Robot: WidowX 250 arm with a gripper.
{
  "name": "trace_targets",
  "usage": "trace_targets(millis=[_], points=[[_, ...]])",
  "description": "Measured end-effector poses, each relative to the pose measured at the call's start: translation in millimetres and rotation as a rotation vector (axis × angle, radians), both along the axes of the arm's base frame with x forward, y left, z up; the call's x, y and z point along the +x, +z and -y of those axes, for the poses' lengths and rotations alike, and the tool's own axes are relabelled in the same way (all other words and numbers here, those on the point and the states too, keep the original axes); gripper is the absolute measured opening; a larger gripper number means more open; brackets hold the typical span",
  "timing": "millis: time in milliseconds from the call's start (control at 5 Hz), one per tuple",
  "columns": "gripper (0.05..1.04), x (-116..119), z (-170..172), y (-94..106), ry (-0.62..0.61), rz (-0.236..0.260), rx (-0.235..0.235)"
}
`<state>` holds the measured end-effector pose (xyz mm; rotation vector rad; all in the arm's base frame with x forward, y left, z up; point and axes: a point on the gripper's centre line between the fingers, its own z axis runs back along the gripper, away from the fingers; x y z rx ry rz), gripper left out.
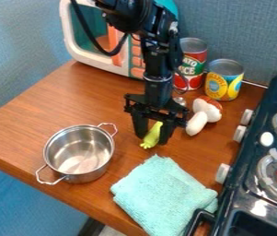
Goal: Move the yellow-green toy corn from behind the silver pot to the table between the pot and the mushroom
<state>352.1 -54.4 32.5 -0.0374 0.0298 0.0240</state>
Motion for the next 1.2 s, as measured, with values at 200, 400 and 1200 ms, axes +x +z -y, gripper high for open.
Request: trace_targets(millis=[200,400,1200], points=[[1.009,0.2,1.1,0.1,0.015,-0.001,-0.017],[1.009,-1.6,-0.1,1.5,0.017,-0.010,-0.016],[1.005,-45.0,-81.6,103.7,0.017,0.013,0.149]])
